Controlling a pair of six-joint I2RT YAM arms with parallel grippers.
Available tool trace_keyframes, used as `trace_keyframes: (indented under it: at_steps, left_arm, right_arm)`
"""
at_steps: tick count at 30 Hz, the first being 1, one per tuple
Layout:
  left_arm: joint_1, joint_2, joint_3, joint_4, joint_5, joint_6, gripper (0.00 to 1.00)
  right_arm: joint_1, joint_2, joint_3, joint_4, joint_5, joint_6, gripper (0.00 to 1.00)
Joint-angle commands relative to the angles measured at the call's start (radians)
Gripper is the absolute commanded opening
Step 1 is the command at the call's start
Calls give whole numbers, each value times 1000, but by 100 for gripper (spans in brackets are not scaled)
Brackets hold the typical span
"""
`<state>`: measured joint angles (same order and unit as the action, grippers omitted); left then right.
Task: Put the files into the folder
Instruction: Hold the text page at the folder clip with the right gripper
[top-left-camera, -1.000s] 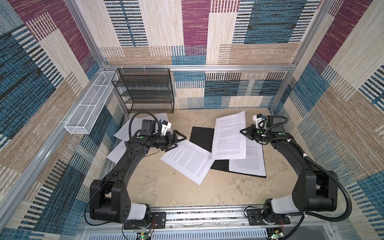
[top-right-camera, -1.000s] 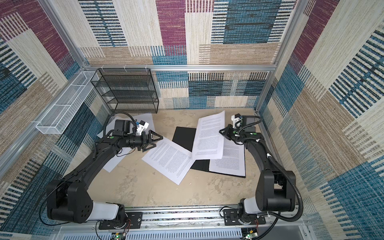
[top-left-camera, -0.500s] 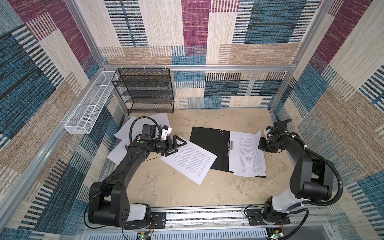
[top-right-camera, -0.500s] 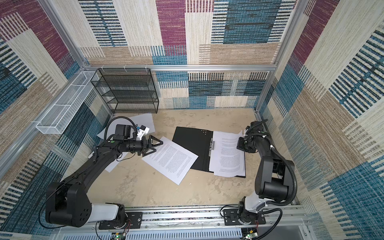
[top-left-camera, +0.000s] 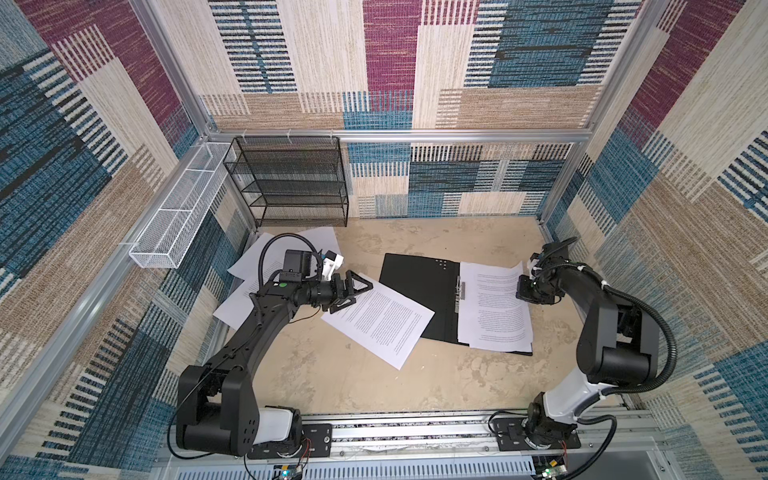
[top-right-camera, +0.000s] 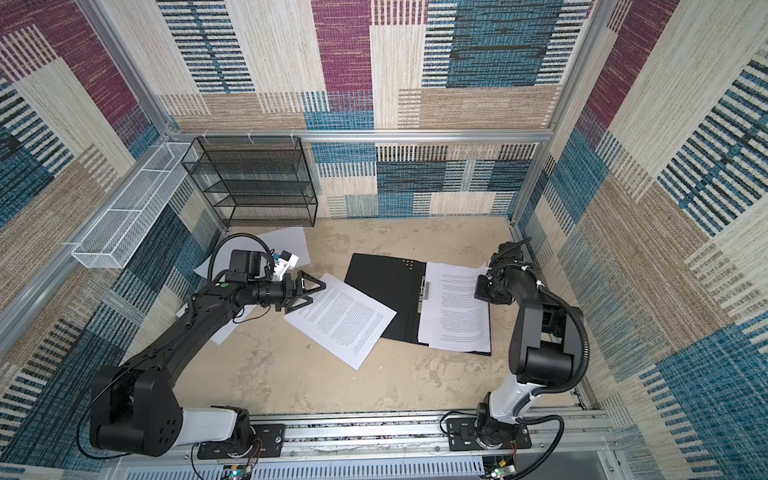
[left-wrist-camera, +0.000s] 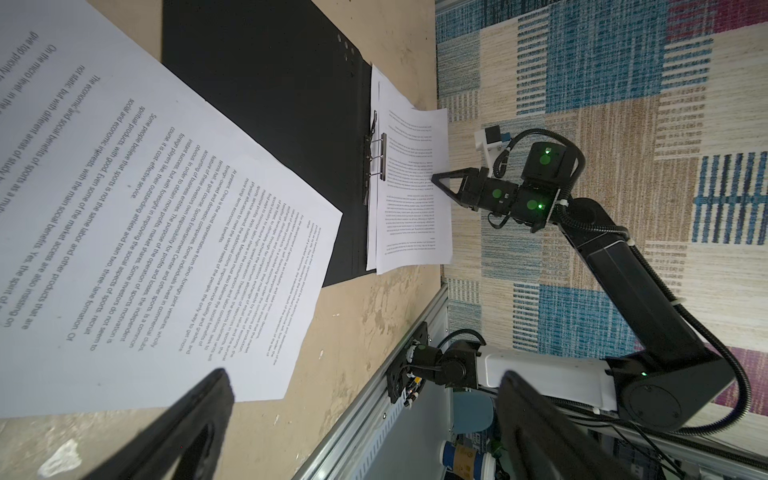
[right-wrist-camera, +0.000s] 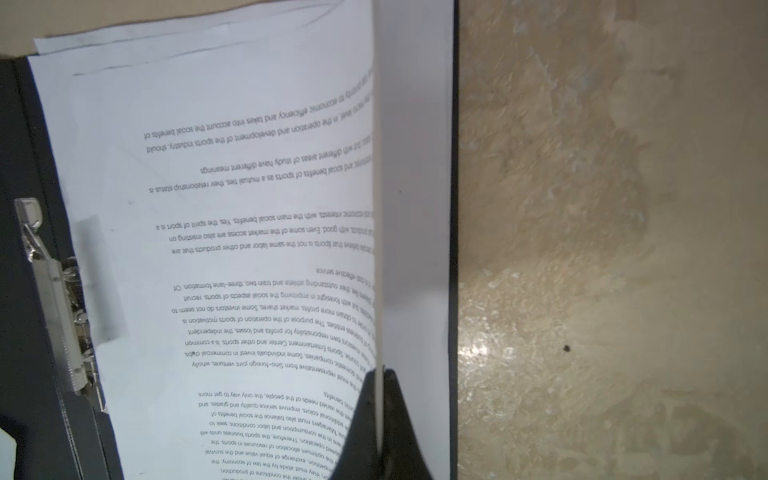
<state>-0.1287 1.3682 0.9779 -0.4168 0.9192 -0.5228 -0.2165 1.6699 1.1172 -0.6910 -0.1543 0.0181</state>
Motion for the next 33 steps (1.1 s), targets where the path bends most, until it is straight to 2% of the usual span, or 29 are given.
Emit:
trace_keyframes:
  at_steps: [1,33]
  left_arm:
    - [3,13,-5,38,29,-8,99]
    - [20,38,-16,61,44,-28,99]
  right_arm:
    - [11,7,0,46,-35,1,0]
    - [19,36,-36,113,-137,79,1]
